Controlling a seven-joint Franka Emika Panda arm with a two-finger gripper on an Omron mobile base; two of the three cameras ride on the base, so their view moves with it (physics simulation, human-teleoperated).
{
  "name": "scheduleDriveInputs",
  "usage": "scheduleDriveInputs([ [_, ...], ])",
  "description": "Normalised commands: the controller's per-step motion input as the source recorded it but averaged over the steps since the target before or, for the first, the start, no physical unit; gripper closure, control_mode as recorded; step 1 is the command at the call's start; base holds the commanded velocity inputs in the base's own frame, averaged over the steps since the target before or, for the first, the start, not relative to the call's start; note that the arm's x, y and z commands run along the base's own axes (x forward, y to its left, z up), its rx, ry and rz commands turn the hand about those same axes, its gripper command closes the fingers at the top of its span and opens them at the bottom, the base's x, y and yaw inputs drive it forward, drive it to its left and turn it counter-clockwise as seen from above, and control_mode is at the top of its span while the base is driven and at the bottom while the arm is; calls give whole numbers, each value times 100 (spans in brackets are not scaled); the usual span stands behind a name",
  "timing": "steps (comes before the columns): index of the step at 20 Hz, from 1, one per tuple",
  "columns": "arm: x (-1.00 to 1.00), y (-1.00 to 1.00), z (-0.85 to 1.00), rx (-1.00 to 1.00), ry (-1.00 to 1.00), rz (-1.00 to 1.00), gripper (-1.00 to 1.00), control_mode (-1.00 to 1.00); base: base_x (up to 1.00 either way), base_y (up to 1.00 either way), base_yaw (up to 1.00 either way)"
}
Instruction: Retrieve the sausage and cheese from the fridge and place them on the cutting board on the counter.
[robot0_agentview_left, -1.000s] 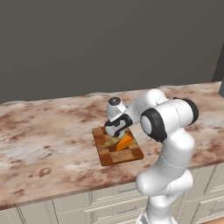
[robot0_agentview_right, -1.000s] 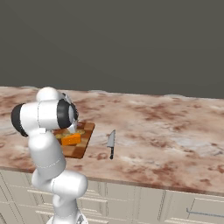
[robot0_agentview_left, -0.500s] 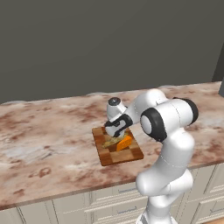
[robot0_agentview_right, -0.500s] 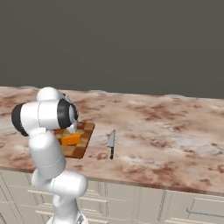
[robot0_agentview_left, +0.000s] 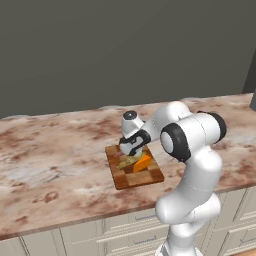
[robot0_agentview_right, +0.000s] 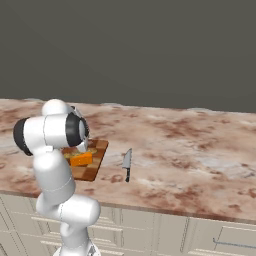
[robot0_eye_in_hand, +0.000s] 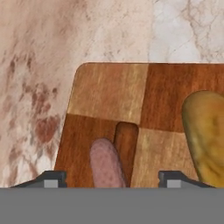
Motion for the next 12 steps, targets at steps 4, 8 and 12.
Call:
scheduleDriveInputs([
  [4, -3, 0, 0, 0, 0, 0, -100, -100, 0, 0, 0],
  [8, -22, 0, 18, 2, 0, 0, -100, -100, 0, 0, 0],
  [12, -82, 0, 78, 4, 0, 0, -100, -100, 0, 0, 0],
])
